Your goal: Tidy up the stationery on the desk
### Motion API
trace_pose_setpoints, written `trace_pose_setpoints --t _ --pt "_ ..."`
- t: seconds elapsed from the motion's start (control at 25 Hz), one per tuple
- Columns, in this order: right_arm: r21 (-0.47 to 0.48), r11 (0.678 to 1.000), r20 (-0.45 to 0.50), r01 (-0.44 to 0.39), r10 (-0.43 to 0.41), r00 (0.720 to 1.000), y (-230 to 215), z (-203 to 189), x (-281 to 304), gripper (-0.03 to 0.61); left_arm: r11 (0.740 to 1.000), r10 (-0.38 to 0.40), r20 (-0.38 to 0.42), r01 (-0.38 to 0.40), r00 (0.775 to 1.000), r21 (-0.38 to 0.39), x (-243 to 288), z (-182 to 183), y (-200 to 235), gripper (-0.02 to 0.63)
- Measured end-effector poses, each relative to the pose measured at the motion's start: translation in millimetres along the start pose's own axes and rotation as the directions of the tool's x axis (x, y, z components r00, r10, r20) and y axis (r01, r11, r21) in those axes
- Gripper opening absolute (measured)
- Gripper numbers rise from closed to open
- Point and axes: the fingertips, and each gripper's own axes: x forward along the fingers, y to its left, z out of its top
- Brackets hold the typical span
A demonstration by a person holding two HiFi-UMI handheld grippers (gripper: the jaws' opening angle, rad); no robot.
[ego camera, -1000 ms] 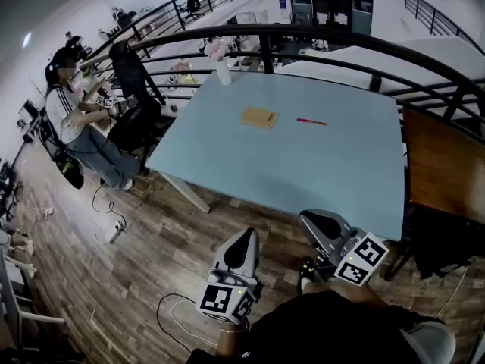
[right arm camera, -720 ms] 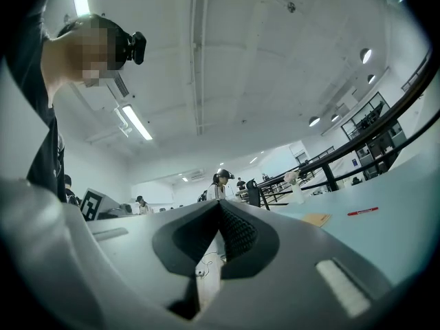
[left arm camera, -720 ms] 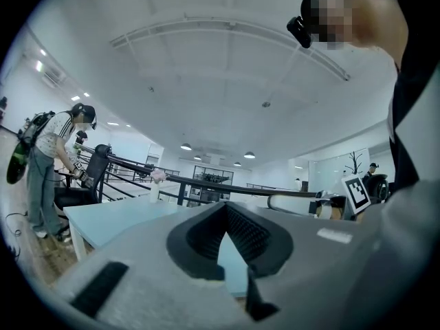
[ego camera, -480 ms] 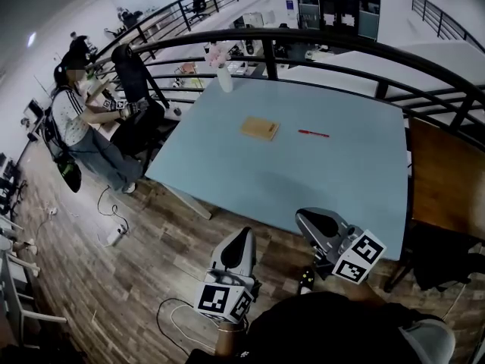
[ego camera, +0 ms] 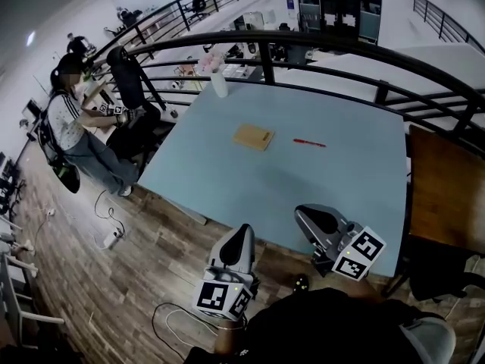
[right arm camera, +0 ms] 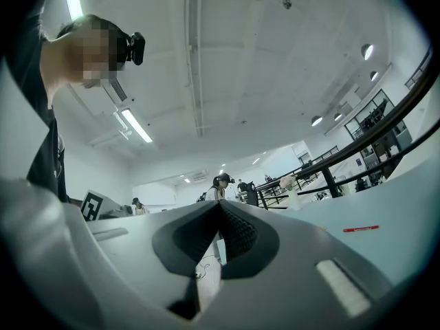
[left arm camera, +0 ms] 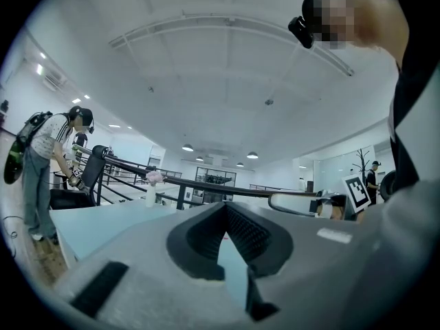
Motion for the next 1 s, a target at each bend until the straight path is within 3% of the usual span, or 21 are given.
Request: trace_pose_setpoints --t 0.56,1.0 --pt "0.009 1.0 0.001 -0.015 0.015 1.0 -59.9 19.7 4.4 0.006 1.0 0.015 -0.004 -0.015 1.0 0.008 62.0 -1.0 -4.8 -0.003" --pt "0.022 0.999 -0.011 0.023 -0.023 1.0 -84.5 19.8 16.0 0.006 1.0 0.008 -0.036 -0.008 0.999 -0.001 84.5 -6.1 13.1 -0.002"
